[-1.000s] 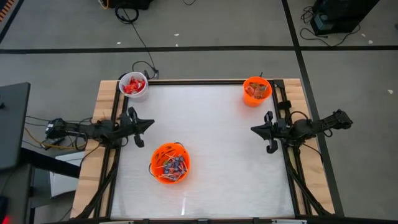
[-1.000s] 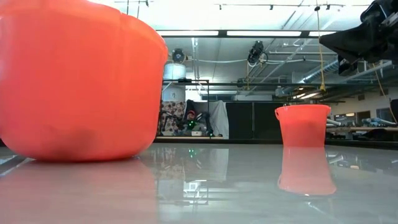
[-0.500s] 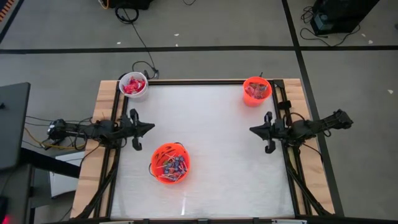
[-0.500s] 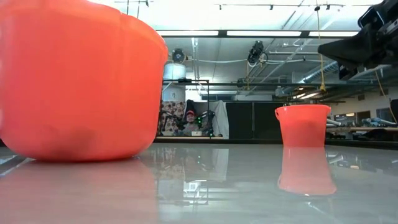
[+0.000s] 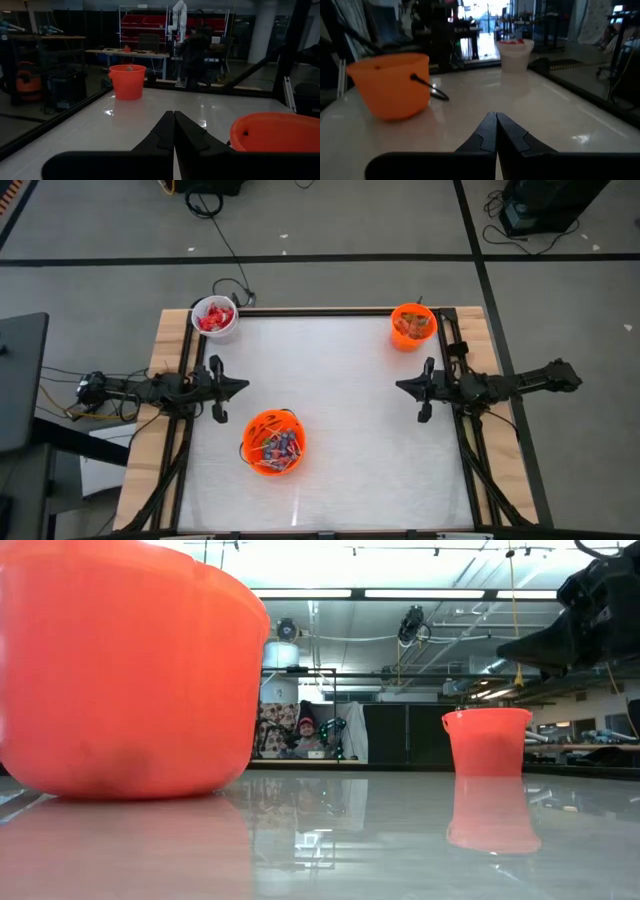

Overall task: Sort candy by brand, put in halloween buckets
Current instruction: Return to Home Position

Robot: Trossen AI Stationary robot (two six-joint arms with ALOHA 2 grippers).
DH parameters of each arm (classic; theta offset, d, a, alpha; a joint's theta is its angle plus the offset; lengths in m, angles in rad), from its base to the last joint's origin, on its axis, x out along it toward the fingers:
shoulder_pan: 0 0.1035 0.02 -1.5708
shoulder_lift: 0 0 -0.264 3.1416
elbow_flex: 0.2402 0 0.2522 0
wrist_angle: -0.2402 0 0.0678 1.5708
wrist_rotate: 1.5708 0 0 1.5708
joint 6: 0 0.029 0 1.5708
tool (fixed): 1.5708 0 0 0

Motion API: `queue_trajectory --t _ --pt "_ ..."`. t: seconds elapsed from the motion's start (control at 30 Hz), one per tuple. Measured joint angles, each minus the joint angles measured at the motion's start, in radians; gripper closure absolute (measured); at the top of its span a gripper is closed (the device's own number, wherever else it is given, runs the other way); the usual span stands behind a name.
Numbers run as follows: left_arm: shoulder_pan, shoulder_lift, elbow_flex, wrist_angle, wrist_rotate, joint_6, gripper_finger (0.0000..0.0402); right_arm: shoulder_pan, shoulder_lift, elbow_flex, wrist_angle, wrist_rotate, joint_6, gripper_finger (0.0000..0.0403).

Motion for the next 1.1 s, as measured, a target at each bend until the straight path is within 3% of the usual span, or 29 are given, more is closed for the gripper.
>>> queue_trajectory --t 0.33,1.1 --pt "0.000 0.000 0.000 0.012 -0.001 -0.004 0.0390 -0.007 0.065 0.000 0.005 0.001 0.053 0.0377" --pt "0.000 0.000 0.000 0.016 -0.002 -0.002 0.0390 -0.010 0.065 0.000 0.027 0.017 0.176 0.0377"
